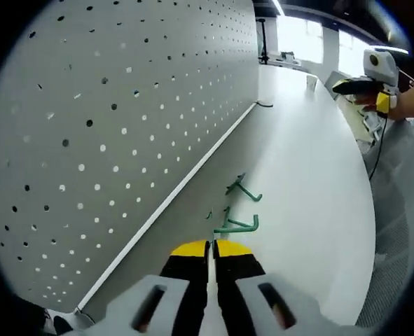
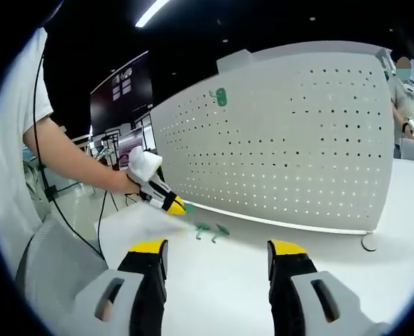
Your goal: Insert the hook assembly into the mounting plate slot until the hook locks in place.
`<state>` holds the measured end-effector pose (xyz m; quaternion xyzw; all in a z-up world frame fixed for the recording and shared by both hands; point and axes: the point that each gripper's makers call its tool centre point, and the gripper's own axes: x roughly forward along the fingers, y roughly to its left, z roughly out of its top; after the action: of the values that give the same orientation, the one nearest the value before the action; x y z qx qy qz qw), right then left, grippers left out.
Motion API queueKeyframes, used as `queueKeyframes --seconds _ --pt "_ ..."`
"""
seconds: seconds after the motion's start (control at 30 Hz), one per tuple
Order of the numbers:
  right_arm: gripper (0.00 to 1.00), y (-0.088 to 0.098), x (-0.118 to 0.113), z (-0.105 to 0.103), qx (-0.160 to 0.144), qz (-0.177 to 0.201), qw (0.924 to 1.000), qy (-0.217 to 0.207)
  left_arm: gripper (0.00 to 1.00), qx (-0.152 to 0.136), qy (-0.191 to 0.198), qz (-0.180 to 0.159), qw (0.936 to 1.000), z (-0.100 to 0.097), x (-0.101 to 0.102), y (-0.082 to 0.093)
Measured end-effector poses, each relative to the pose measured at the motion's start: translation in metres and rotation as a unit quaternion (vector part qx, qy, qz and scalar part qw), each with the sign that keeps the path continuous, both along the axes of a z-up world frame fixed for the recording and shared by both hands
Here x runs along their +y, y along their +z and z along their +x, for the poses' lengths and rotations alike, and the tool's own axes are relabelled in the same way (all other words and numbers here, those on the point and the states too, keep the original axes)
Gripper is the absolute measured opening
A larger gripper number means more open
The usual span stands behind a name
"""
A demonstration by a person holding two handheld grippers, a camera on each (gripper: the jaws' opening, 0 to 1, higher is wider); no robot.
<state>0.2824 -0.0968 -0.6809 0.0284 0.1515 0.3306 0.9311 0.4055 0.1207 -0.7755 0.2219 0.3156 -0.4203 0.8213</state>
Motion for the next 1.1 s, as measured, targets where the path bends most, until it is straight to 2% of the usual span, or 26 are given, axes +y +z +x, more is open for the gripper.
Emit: queueKeyframes --seconds 0.3,0.6,0.7,0.87,1.1 --pt "0.56 0.001 0.0 -0.001 -0.001 0.0 1.0 0.002 0.02 -0.017 0.021 -0.053 0.9982 0.0 -0.011 0.021" --pt "0.56 0.002 0.001 0.0 -0.003 0.0 1.0 0.004 0.02 -0.04 0.029 -0.082 0.9954 -0.001 -0.014 0.034" --pt "0.56 0.002 0.001 0.0 -0.004 -0.001 1.0 0.004 0.02 -0.05 0.031 -0.101 0.9932 -0.003 -0.018 0.044" --pt "0.56 0.002 0.002 -0.001 -0.005 -0.001 1.0 0.005 0.02 -0.065 0.028 -0.107 0.9917 -0.009 -0.02 0.05" --pt "0.56 0.003 0.0 0.0 -0.009 -0.002 1.0 0.002 0.02 -0.085 0.034 -0.138 0.9862 -0.014 -0.024 0.065"
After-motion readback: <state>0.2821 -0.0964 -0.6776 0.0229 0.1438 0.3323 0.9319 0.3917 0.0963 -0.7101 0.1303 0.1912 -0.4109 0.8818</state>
